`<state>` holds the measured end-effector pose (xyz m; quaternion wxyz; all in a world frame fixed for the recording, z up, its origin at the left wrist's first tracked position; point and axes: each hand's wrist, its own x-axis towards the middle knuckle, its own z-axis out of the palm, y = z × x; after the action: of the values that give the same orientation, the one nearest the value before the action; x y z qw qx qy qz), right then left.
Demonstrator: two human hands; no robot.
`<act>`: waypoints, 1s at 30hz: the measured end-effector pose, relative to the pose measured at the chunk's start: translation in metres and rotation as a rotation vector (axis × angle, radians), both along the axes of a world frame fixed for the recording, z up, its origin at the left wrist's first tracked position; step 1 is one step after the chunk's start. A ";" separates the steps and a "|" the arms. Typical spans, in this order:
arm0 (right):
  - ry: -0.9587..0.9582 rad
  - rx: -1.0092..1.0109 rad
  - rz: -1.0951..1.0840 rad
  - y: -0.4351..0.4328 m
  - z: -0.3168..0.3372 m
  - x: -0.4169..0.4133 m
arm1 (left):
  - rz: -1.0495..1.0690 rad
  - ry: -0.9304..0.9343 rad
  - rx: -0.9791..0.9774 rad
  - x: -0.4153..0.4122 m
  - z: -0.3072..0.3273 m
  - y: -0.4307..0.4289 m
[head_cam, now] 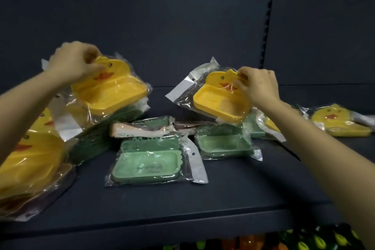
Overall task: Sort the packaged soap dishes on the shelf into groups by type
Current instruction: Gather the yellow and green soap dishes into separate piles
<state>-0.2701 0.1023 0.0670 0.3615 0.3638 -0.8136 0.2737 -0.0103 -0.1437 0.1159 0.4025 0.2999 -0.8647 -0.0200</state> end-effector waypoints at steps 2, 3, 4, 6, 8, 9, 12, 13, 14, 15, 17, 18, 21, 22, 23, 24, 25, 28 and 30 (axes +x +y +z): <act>-0.001 -0.006 -0.032 0.020 0.001 -0.007 | -0.065 0.028 -0.036 -0.013 0.008 0.021; -0.002 -0.010 -0.050 0.031 0.001 -0.011 | -0.106 0.036 -0.051 -0.021 0.011 0.032; -0.004 -0.014 -0.063 0.042 0.001 -0.015 | -0.147 0.037 -0.059 -0.029 0.012 0.044; -0.001 -0.013 -0.082 0.064 0.001 -0.025 | -0.220 0.021 -0.065 -0.047 0.012 0.068; 0.003 -0.014 -0.092 0.089 0.000 -0.036 | -0.275 0.005 -0.071 -0.067 0.009 0.090; 0.003 -0.016 -0.099 0.102 0.000 -0.042 | -0.299 0.004 -0.071 -0.077 0.008 0.102; 0.002 -0.025 -0.119 0.144 0.000 -0.067 | -0.362 -0.003 -0.103 -0.112 0.003 0.140; -0.002 -0.025 -0.121 0.159 0.000 -0.075 | -0.379 -0.007 -0.118 -0.123 0.001 0.154; -0.005 -0.020 -0.123 0.174 0.000 -0.083 | -0.395 -0.010 -0.127 -0.135 -0.001 0.167; -0.006 -0.011 -0.122 0.189 0.001 -0.092 | -0.408 -0.014 -0.120 -0.146 -0.004 0.179; -0.009 0.014 -0.112 0.219 0.002 -0.110 | -0.436 -0.037 -0.062 -0.167 -0.011 0.204; -0.011 0.030 -0.107 0.233 0.003 -0.120 | -0.449 -0.051 -0.027 -0.177 -0.014 0.215; -0.045 0.070 -0.092 0.277 0.000 -0.153 | -0.489 -0.087 0.049 -0.212 -0.030 0.253; -0.077 0.074 -0.073 0.291 -0.002 -0.164 | -0.504 -0.098 0.069 -0.224 -0.037 0.265; -0.120 0.075 -0.045 0.304 -0.005 -0.175 | -0.514 -0.112 0.089 -0.235 -0.044 0.277; -0.166 0.082 -0.017 0.315 -0.007 -0.185 | -0.524 -0.129 0.103 -0.247 -0.052 0.289; -0.204 0.099 0.006 0.326 -0.009 -0.194 | -0.534 -0.151 0.119 -0.257 -0.059 0.300; -0.268 0.164 0.037 0.351 -0.014 -0.217 | -0.555 -0.215 0.164 -0.287 -0.079 0.322; -0.293 0.174 0.061 0.362 -0.016 -0.231 | -0.536 -0.245 0.167 -0.304 -0.090 0.333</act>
<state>-0.5008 0.4641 0.0513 0.1976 0.3747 -0.8668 0.2632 -0.3145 0.1891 0.0259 0.2497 0.0935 -0.9504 -0.1603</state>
